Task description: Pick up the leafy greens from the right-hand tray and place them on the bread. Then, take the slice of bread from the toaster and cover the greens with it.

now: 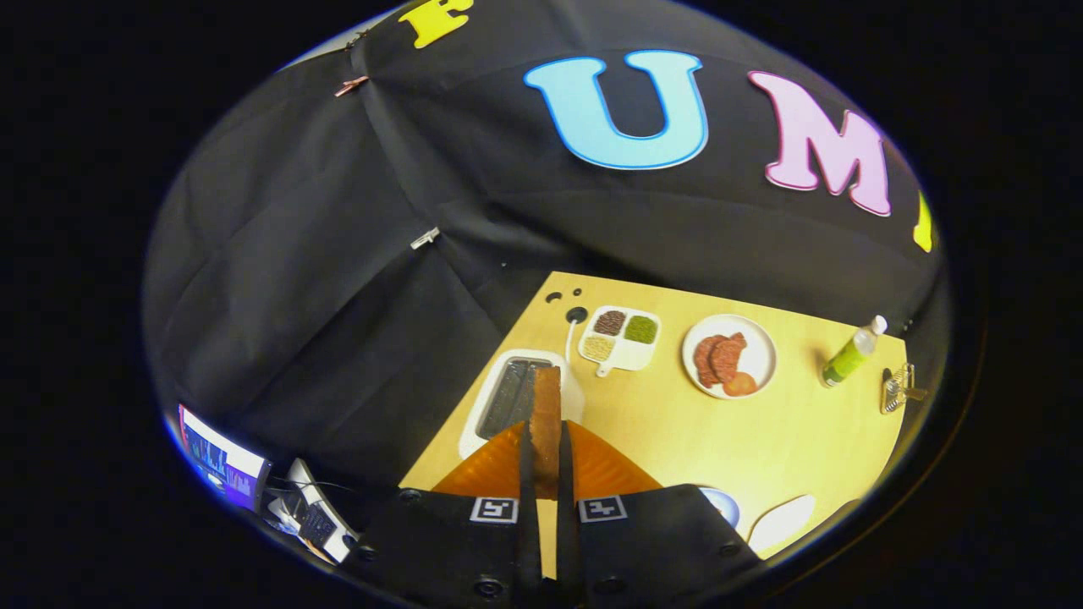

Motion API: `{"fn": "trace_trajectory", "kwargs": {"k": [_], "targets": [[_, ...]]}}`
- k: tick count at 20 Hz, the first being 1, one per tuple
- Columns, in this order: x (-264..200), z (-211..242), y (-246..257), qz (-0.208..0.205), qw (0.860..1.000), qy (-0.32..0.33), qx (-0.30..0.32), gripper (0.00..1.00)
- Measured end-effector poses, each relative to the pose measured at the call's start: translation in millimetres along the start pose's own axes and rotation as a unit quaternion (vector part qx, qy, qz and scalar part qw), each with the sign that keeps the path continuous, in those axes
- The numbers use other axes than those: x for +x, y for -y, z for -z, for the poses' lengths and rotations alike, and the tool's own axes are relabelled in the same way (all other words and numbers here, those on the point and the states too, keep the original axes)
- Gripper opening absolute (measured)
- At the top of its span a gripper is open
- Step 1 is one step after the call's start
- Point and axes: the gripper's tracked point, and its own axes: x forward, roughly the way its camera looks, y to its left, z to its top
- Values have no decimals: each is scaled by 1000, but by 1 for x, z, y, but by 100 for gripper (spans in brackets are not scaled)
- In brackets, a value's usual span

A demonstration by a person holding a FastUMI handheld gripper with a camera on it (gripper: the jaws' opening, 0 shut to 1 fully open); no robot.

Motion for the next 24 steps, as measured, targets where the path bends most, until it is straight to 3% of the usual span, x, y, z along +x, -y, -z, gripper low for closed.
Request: {"fn": "trace_trajectory", "kwargs": {"k": [6,12,24], "targets": [[-38,71,79,34,998,-12,51,11],[-42,145,133,53,994,-31,92,11],[17,230,151,10,978,-48,205,12]]}}
